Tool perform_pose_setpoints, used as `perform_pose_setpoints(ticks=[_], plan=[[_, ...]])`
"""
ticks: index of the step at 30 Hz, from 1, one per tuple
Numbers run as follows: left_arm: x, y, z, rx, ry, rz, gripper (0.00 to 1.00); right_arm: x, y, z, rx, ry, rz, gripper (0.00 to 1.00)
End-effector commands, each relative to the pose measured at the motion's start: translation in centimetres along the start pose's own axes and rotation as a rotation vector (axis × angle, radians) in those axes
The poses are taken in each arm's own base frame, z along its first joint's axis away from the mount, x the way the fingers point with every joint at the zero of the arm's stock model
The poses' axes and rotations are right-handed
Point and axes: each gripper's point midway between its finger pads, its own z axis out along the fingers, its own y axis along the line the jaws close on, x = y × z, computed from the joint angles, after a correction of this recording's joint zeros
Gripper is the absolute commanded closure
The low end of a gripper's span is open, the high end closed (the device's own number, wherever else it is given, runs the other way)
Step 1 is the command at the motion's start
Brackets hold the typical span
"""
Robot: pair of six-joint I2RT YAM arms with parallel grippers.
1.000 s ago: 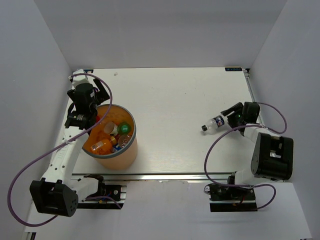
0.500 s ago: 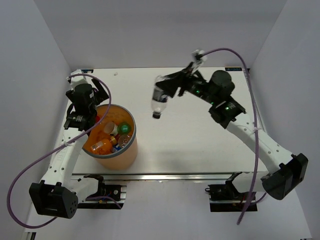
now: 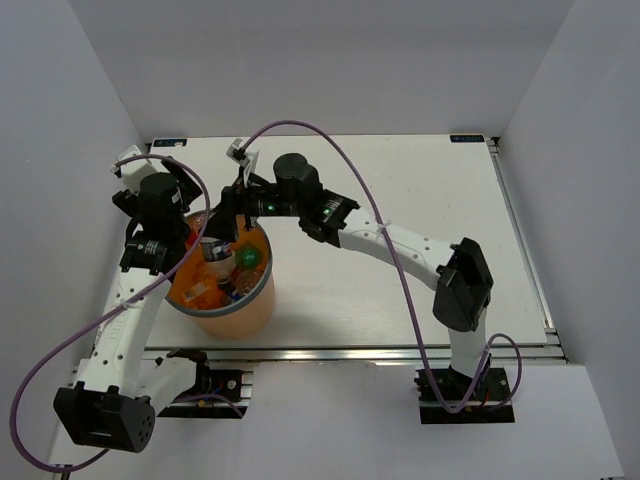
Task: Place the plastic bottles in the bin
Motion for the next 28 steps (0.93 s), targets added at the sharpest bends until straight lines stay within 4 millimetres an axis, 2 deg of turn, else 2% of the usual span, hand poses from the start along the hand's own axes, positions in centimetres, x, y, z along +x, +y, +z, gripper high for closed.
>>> perform_pose_setpoints(ticks=[1,4,5,6,7,8,9,10,11,12,13,14,15,16,17,18,19,20,21,22,23,24,25,26,28], plan=[[-0.8,1.3,-0.5,-0.054,-0.033,-0.024,0.02,-4.0,2.9,-0.7,-0.051,-0.054,-0.031,0.11],[-0.8,1.2,-0.5,-0.050,-0.035,-0.025,0.02,-5.5,2.5,-1.8,0.002,-0.089,-0.073,0.11],[-0.7,1.2,-0.5,-0.050,-0.034,-0.023,0.02,-5.1,1.9,-2.2,0.022,-0.089,-0.079,0.11],[-0.7,1.2,-0.4,-0.051,-0.033,-0.022,0.02,-6.4,2.2,-3.3,0.051,-0.124,-0.095,0.11],[-0.7,1.2,-0.4,-0.052,-0.031,-0.020,0.02,-6.9,1.3,-4.2,0.078,-0.141,-0.092,0.11],[-0.6,1.2,-0.4,-0.053,-0.028,-0.020,0.02,-6.2,0.3,-5.0,0.103,-0.142,-0.079,0.11],[-0.6,1.2,-0.3,-0.052,-0.027,-0.019,0.02,-7.4,0.7,-6.8,0.103,-0.174,-0.080,0.11],[-0.6,1.1,-0.3,-0.050,-0.028,-0.020,0.02,-8.4,-1.5,-8.8,0.145,-0.206,-0.033,0.11],[-0.5,1.1,-0.3,-0.047,-0.026,-0.018,0.02,-9.3,-2.1,-10.4,0.144,-0.245,-0.028,0.11],[-0.5,1.0,-0.3,-0.039,-0.026,-0.019,0.02,-8.0,-2.9,-12.6,0.157,-0.238,0.007,0.11],[-0.5,0.8,-0.3,-0.030,-0.024,-0.018,0.02,-8.7,-5.7,-15.5,0.226,-0.280,0.052,0.11],[-0.4,0.7,-0.3,-0.023,-0.021,-0.015,0.02,-8.4,-6.8,-17.3,0.267,-0.298,0.064,0.11],[-0.5,0.5,-0.2,-0.011,-0.023,-0.013,0.02,-6.8,-8.3,-19.8,0.362,-0.310,0.092,0.11],[-0.6,0.5,-0.3,-0.007,-0.030,-0.014,0.02,-6.4,-10.5,-22.3,0.465,-0.323,0.073,0.11],[-0.2,0.6,-0.2,-0.006,-0.028,-0.010,0.02,-6.8,-11.6,-25.2,0.605,-0.380,0.066,0.11],[-0.5,0.4,-0.3,0.004,-0.040,-0.012,0.02,-3.7,-13.6,-27.2,0.729,-0.333,0.115,0.11],[-0.5,0.1,-0.3,0.023,-0.036,-0.012,0.02,-2.6,-15.0,-29.3,0.831,-0.327,0.096,0.11],[-0.3,-0.1,-0.3,0.036,-0.032,-0.011,0.02,-3.1,-15.4,-32.4,0.981,-0.393,0.074,0.11],[-0.4,-0.4,-0.3,0.054,-0.031,-0.012,0.02,-2.1,-15.8,-33.9,1.053,-0.395,0.067,0.11],[-0.2,-1.1,-0.3,0.089,-0.021,-0.010,0.02,0.6,-16.7,-35.4,1.127,-0.370,0.078,0.11],[-0.1,-1.4,-0.3,0.103,-0.017,-0.007,0.02,0.4,-15.8,-36.9,1.167,-0.409,0.049,0.11],[0.0,-1.6,-0.2,0.113,-0.018,-0.010,0.02,0.8,-16.0,-38.9,1.258,-0.452,0.044,0.11],[0.1,-1.9,-0.2,0.128,-0.010,-0.009,0.02,2.3,-16.3,-39.8,1.294,-0.455,0.043,0.10],[0.3,-2.0,-0.1,0.131,-0.005,-0.007,0.02,1.8,-15.6,-41.1,1.327,-0.493,0.005,0.11],[0.6,-2.0,0.0,0.127,0.006,-0.011,0.02,1.6,-15.3,-41.9,1.351,-0.520,-0.027,0.10]])
